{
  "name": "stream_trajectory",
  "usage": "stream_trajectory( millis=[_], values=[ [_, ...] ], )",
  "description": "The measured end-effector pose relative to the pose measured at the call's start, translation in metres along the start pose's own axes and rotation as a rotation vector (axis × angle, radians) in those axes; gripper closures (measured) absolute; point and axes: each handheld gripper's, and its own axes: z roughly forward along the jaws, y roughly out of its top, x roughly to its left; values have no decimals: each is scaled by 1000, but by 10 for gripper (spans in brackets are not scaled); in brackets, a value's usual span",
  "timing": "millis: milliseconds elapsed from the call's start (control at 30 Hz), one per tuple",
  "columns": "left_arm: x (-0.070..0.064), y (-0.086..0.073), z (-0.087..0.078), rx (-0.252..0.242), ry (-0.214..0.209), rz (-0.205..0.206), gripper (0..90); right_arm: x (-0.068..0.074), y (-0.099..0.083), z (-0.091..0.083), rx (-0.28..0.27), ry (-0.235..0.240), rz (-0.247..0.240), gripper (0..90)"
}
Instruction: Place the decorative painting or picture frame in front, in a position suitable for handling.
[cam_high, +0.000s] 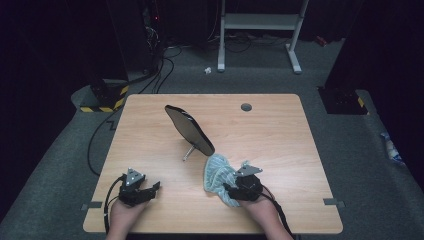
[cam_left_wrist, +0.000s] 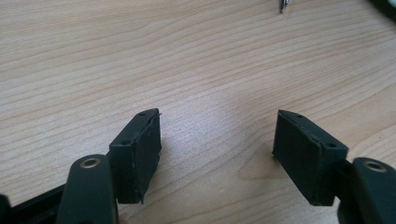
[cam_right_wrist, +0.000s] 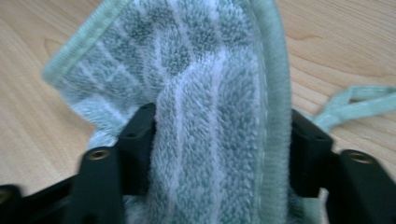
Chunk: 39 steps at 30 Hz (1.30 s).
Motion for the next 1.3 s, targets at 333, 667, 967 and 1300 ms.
stream_trajectory(
  millis=[333,667,967,1300],
  values=[
    [-2,0,0,3,2,19,321,1,-2,-6,-30,10,-13,613],
    [-5,0,1,6,10,33,321,-9,-3,-30,-105,-24,12,615],
    [-5,0,1,7,11,31,321,-29,1,-58,-182,-81,43,614],
    [-4,0,1,7,17,25,319,-66,-11,-76,-203,-177,116,610]
  ],
)
